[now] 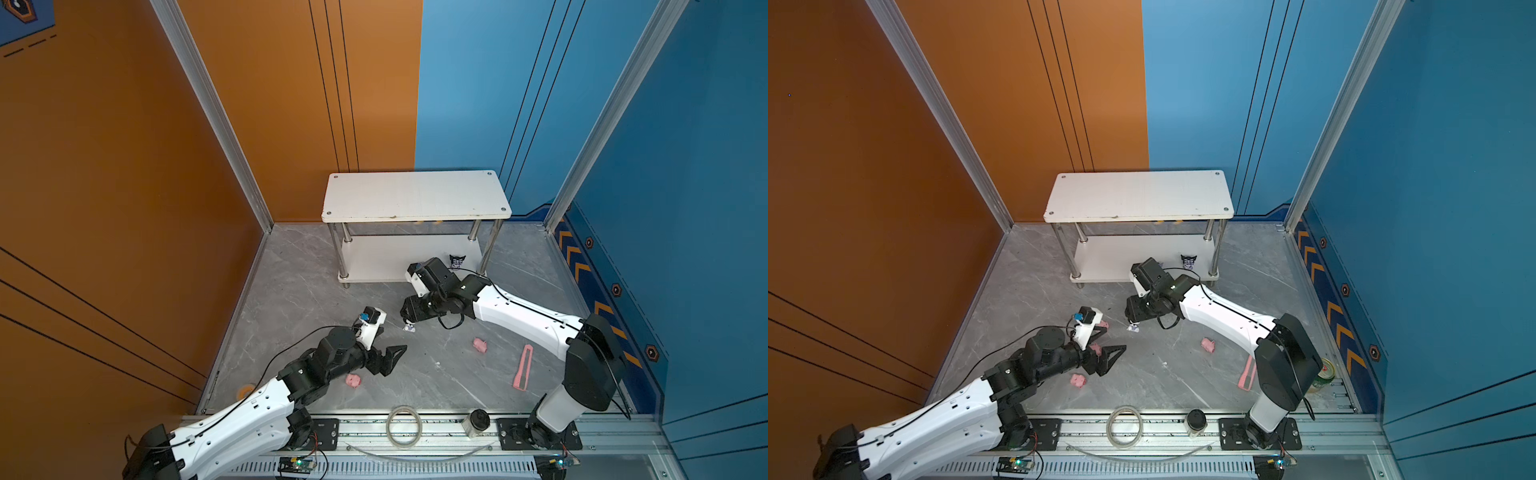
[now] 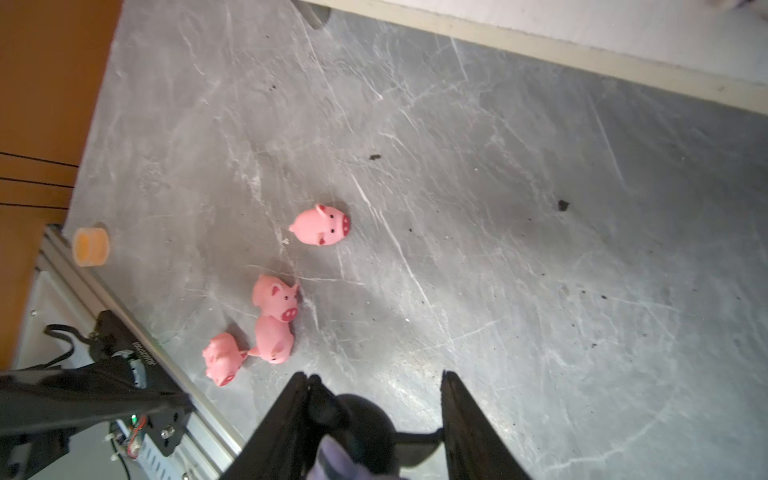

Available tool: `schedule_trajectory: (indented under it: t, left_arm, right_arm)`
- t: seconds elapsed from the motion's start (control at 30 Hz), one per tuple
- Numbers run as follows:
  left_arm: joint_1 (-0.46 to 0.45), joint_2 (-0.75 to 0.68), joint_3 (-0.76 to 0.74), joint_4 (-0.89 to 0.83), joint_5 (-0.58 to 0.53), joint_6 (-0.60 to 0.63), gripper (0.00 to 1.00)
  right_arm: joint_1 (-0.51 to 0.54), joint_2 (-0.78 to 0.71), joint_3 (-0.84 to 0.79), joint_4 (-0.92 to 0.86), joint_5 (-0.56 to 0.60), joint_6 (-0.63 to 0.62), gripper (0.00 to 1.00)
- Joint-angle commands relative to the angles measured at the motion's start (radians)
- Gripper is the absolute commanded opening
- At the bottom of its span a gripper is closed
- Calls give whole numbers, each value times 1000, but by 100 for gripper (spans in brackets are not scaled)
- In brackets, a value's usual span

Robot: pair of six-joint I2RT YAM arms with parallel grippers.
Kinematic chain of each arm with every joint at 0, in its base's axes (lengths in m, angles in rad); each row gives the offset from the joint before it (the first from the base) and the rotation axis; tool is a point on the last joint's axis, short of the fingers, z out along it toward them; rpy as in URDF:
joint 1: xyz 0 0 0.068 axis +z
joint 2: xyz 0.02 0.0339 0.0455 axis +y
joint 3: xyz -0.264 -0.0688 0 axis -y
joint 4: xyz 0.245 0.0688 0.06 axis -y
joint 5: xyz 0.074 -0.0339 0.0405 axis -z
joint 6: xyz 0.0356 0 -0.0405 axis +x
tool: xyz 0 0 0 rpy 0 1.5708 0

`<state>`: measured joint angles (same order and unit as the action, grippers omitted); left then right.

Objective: Place and organize the plastic toys onto the shelf

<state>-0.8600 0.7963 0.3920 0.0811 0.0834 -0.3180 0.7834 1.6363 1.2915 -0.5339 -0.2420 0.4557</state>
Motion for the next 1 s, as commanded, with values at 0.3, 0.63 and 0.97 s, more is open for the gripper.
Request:
schedule_trajectory:
  t: [0.3,0.63,0.97]
  left_arm:
    - [-4,174,111,126,-2,62,83]
    - [-3,208,137,174,48,36,30]
    - [1,179,135,169,18,54,9]
  right_arm:
    - [41,-144,-48,25,10,17,17]
    - [102,-163,-72,49,33,6,17]
    - [105,-188,-74,44,16,38,42]
